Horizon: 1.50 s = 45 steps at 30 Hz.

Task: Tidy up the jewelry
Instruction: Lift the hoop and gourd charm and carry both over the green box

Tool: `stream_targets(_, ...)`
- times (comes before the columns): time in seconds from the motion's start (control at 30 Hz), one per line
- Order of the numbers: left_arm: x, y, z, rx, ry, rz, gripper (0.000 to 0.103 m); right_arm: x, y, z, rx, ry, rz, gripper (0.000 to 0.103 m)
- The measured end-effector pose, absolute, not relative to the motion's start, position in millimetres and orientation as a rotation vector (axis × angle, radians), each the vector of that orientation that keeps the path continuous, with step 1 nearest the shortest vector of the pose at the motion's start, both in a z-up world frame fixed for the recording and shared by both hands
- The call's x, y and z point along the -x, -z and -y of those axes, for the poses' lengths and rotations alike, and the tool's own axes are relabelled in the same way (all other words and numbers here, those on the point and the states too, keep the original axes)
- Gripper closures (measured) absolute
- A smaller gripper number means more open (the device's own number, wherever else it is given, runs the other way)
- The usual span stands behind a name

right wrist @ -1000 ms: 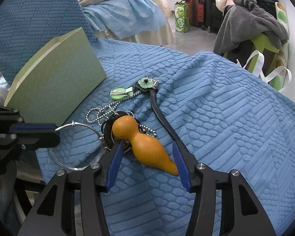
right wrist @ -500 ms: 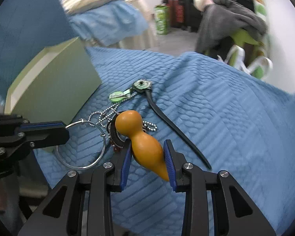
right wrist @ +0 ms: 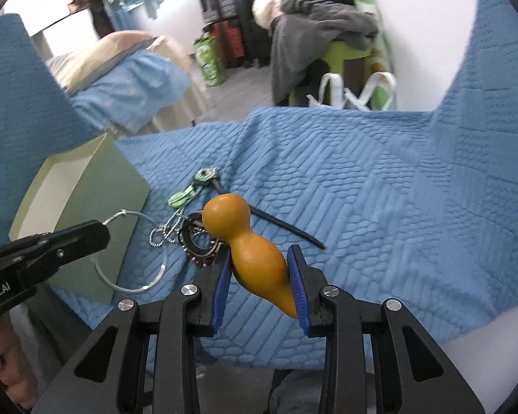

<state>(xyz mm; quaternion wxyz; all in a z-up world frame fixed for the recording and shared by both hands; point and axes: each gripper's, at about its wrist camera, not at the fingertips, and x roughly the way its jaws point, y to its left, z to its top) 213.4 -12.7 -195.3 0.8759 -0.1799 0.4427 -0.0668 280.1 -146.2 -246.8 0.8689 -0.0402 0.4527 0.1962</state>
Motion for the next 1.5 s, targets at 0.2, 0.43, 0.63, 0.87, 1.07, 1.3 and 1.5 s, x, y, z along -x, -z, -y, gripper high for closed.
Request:
stream_targets(0.2, -211, 175, -1, 0.386, 0.141, -0.888, 0.101, -269, 231, 144, 0.047, -0.383, -0.937, 0.073)
stream_targets(0.43, -204, 134, -24, 0.377, 0.143, -0.838, 0.101, -264, 184, 131, 0.021, -0.381, -0.851, 0.073)
stream_targets(0.63, -189, 93, -54, 0.370, 0.107, -0.750, 0.101, -258, 135, 110, 0.016, -0.411, -0.756, 0.073)
stream_targets(0.87, -173, 68, -91, 0.368, 0.033, -0.672, 0.101, -248, 98, 75, 0.026, -0.487, -0.692, 0.073)
stream_targets(1.07, -164, 71, -122, 0.376, -0.024, -0.658, 0.101, -241, 91, 34, 0.053, -0.558, -0.684, 0.073)
stream_targets(1.3, -156, 88, -154, 0.403, -0.079, -0.680, 0.101, -238, 116, -11, 0.107, -0.612, -0.747, 0.073)
stream_targets(1.5, -157, 113, -171, 0.420, -0.108, -0.735, 0.101, -239, 145, -41, 0.145, -0.632, -0.822, 0.073)
